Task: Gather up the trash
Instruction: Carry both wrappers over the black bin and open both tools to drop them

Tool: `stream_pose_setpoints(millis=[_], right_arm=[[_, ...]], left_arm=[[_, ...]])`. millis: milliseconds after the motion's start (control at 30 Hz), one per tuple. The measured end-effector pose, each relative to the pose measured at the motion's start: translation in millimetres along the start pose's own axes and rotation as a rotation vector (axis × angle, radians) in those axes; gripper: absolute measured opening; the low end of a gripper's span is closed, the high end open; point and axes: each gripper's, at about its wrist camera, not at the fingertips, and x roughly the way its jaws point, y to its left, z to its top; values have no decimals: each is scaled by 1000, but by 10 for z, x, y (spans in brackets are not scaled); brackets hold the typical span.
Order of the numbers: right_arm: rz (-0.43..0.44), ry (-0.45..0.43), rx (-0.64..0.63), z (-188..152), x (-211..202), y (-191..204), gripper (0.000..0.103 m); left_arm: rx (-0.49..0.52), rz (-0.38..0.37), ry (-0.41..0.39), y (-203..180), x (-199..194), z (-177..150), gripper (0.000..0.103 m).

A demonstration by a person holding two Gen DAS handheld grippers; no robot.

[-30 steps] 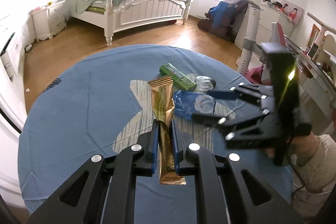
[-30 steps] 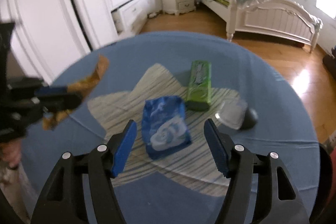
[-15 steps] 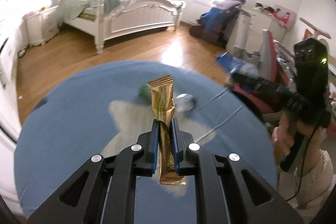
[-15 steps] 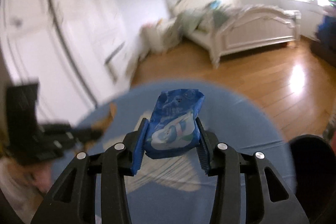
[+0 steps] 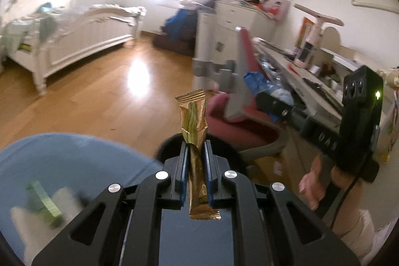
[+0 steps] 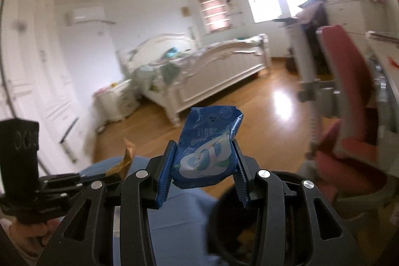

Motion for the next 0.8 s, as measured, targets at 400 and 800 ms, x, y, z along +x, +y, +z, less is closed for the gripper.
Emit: stream_pose_setpoints(millis=[400, 800], right_arm=[[-160, 4, -59, -139, 151, -366, 43], [-217, 32, -76, -177, 433, -566, 43]], left_arm=[[-16, -79, 120, -99, 938, 94, 13], [-28, -94, 188, -69, 1330, 146, 13]])
